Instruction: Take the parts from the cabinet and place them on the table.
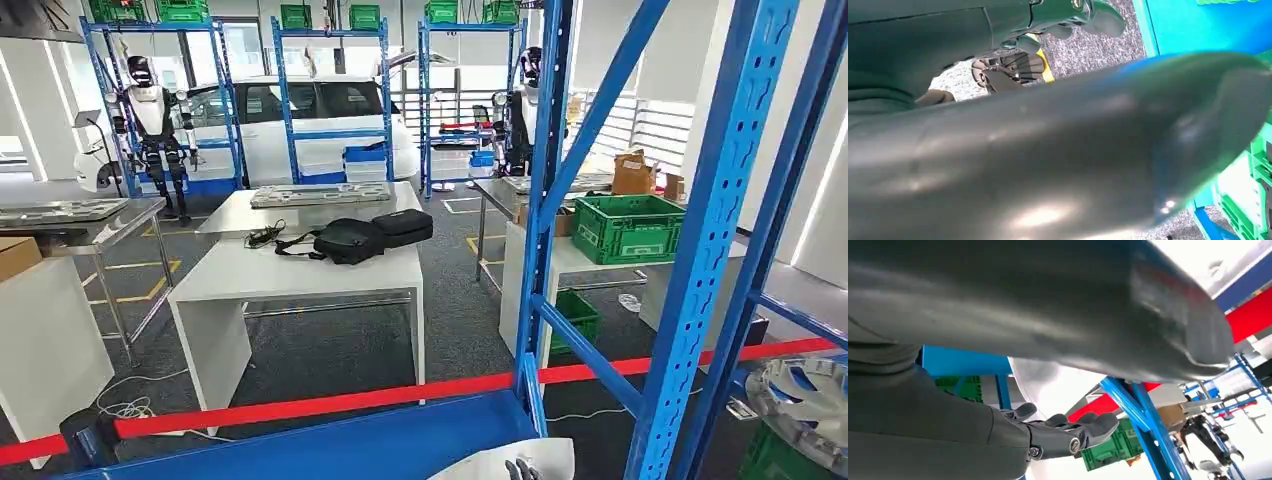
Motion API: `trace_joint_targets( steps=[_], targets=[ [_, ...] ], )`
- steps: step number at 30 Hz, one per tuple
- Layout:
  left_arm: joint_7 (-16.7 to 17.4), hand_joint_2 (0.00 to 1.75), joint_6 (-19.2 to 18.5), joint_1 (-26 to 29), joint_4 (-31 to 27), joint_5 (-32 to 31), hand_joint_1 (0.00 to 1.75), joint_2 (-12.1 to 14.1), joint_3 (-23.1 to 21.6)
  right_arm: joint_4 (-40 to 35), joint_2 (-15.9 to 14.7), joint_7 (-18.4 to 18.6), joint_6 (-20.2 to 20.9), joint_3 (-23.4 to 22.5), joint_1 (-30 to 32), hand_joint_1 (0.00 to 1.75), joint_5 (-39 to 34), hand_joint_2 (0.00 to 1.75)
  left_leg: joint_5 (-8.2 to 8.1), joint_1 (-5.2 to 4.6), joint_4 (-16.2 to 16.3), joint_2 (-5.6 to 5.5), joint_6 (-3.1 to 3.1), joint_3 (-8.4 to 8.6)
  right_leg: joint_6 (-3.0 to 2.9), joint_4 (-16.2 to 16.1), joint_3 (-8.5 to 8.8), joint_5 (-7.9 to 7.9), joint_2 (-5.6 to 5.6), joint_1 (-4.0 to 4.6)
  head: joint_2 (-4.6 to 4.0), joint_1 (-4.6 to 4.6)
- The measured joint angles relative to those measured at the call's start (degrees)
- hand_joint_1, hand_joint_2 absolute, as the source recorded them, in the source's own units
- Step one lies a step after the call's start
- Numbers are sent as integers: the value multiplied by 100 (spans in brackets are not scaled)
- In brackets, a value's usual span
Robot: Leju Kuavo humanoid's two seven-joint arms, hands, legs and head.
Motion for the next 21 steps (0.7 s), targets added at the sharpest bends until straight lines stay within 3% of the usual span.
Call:
trace_joint_targets(
  steps=[21],
  targets=[
    [-11, 0, 35, 14, 0, 17, 0, 2, 42, 22, 105, -33, 197, 0, 439, 0, -33, 0, 0, 0, -1, -1, 0, 0, 0, 0, 2, 0, -1, 0, 0, 0]
  ],
)
